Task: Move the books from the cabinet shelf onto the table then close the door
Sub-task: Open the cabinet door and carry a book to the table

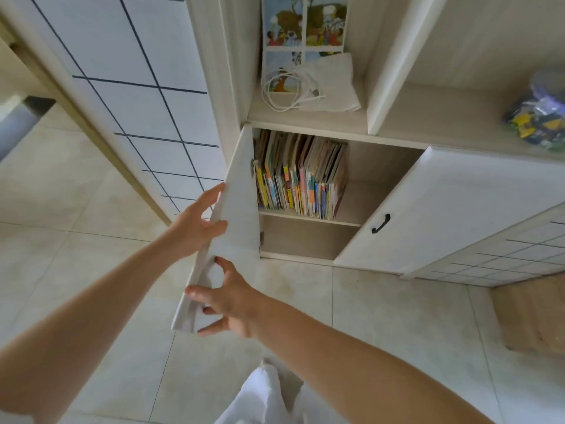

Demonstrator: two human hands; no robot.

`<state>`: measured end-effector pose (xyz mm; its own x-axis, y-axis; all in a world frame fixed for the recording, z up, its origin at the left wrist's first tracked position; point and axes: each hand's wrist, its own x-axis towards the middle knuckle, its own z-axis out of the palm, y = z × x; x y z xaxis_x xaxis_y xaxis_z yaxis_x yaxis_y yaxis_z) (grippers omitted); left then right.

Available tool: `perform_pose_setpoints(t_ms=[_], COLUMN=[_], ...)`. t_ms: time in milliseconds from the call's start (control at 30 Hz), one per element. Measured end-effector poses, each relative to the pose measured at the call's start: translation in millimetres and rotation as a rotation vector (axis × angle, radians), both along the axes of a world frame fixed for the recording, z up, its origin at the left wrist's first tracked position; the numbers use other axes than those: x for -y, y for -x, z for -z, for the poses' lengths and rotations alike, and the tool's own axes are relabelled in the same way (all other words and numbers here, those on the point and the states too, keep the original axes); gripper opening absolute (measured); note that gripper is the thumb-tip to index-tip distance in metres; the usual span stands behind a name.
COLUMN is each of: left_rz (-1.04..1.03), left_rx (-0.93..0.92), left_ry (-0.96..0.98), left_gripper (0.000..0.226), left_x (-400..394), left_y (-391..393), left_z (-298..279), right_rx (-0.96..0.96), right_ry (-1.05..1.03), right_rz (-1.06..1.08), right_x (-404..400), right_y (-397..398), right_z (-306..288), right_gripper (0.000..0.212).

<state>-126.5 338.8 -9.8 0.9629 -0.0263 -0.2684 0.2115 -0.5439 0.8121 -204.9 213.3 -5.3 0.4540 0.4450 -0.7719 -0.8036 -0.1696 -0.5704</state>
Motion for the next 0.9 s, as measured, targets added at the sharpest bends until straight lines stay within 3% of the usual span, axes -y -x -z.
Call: perform_pose_setpoints(t_ms=[233,400,533,633,767,900], left_rz=[-0.055,-0.076,-0.118,-0.129,-0.115,-0.041], left_rx=[0.005,0.011,0.09,0.127,0.285,0.32], left_ry=[-0.018,-0.108,-0.219,-0.364,-0.451,-0.35], left_gripper=[0.071,0.06,0.04,0.054,0.051,0.045], left_x=[-21.7,-22.1,-20.6,-4.6,42.7,99.3], left_y=[-3.4,-11.5,-25.7,-33.7,-39.6,-52.9], left_z=[-2.6,-7.1,-15.4,-22.1,-29.0,-12.9], right_rx=[0.028,0.09,0.104,0.098,0.117,0.117], right_ry=[0.022,0.042,0.121,0.234,0.357,0.411], right_rz=[0.011,-0.03,0.006,0.089,0.196,0.207], right_x=[-28.2,-19.1,19.1,61.2,122.0,180.5], right_y=[-6.8,-18.0,-37.8,-54.1,-83.2,-115.0], right_z=[1.1,5.1,17.3,28.0,35.8,39.0], right_gripper=[0.085,0.076,0.048,0.027,0.025,0.026])
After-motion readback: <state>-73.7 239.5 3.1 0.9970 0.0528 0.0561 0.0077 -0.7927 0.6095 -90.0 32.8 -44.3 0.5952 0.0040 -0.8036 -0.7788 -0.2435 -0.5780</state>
